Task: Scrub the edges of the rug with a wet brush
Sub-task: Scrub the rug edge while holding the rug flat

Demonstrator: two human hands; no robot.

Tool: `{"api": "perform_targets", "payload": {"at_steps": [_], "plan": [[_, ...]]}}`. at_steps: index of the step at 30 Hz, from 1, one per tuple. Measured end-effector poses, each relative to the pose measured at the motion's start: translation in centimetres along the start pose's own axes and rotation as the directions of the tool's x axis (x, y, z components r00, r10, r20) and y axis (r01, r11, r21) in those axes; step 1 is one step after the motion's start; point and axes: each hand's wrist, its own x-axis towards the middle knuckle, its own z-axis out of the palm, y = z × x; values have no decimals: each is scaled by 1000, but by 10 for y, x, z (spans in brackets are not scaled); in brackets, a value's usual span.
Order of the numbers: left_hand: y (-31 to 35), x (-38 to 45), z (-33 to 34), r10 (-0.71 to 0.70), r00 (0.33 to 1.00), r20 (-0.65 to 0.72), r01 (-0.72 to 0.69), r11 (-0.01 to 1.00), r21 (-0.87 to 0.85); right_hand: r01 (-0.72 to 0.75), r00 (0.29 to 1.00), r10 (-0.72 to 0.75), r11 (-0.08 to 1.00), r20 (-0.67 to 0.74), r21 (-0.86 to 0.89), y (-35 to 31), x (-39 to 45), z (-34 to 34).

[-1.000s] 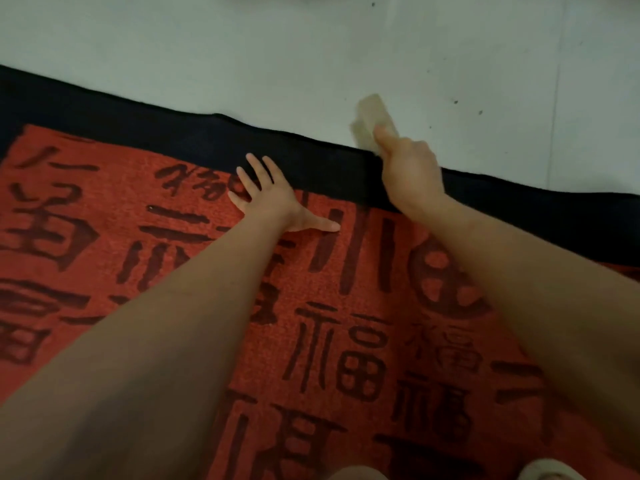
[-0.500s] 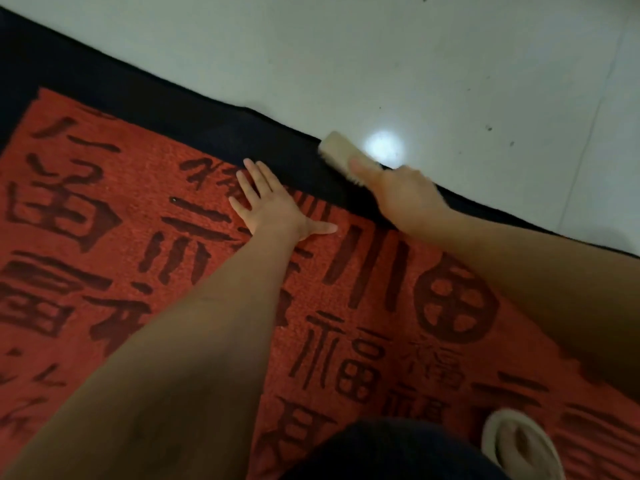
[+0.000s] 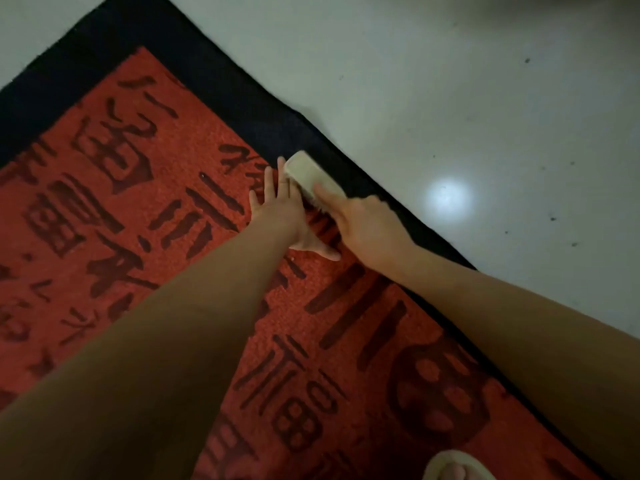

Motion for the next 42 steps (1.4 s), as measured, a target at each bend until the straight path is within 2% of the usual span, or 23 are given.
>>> {"api": "perform_targets", "payload": {"at_steps": [2, 5, 7, 10, 11, 13, 15, 16, 19, 20, 21, 23, 25, 26, 28, 29, 30, 32, 34, 35, 39, 40, 42], "plan": [[-1, 0, -2, -14, 1000, 0, 14, 1000, -14, 48, 999, -48, 998, 14, -26, 9, 3, -1], [0, -2, -7, -6, 1000, 12, 7, 998, -55, -146, 982, 148, 989, -120, 21, 24, 25, -14], [3, -3, -10, -17, 1000, 8, 18, 994, -111, -176, 972, 185, 981, -143, 76, 12, 20, -15], [2, -3, -4, -16, 997, -79, 2, 986, -169, 44, 999, -44, 997, 4, -69, 0, -14, 5], [1, -2, 0, -9, 994, -107, -9, 985, -173, 76, 997, -72, 991, 38, -109, 6, -20, 4], [-1, -2, 7, -14, 991, -136, -13, 981, -192, -35, 999, 31, 989, -35, -140, 32, -4, -13], [1, 0, 7, -18, 989, -145, -13, 977, -212, -202, 972, 193, 978, -130, -55, 43, 14, -27], [3, 0, 5, -20, 989, -145, -13, 975, -222, -212, 970, 205, 976, -133, -46, 35, 12, -29], [-1, 2, 13, -12, 981, -195, -37, 969, -244, 48, 998, -43, 991, 37, -127, 5, -23, -3], [-4, 2, 15, -3, 978, -211, -50, 968, -246, 64, 997, -56, 987, 60, -145, 7, -29, -2], [-7, 3, 14, 7, 975, -220, -62, 968, -242, 40, 999, -39, 989, 6, -142, 17, -24, -8], [-9, 0, 11, 14, 976, -217, -65, 971, -229, -184, 980, 179, 981, -82, -59, 39, 4, -32], [-8, -2, 11, 12, 981, -196, -57, 972, -229, -245, 964, 234, 967, -124, -77, 37, 13, -46], [-7, -1, 11, 12, 981, -191, -56, 973, -224, -171, 981, 157, 977, -112, -128, 28, 8, -43], [-7, 1, 11, 2, 981, -192, -44, 975, -218, 41, 999, -35, 987, 39, -156, 3, -17, -21], [-7, 2, 11, 3, 982, -187, -45, 975, -219, 79, 994, -67, 987, 87, -142, 2, -28, -11], [-8, 3, 11, 7, 984, -178, -47, 974, -221, 59, 996, -49, 989, 70, -137, 7, -30, -9], [-9, 2, 11, 8, 985, -174, -48, 973, -226, -167, 986, 165, 983, -35, -77, 29, -10, -26], [-8, -1, 9, 1, 988, -154, -37, 971, -236, -342, 934, 343, 939, -105, 22, 43, 0, -44], [-5, -3, 6, -2, 990, -140, -33, 968, -247, -358, 924, 362, 932, -127, 49, 44, -6, -49], [16, -5, 0, -41, 992, -123, -6, 933, -360, -160, 986, 159, 987, -54, 2, 23, -57, -14], [21, -6, -2, -38, 991, -131, -14, 928, -373, -184, 981, 181, 982, -71, -35, 29, -66, -15], [38, -5, -3, -42, 990, -131, -7, 936, -353, -345, 935, 339, 937, -99, -49, 56, -83, -25]]}}
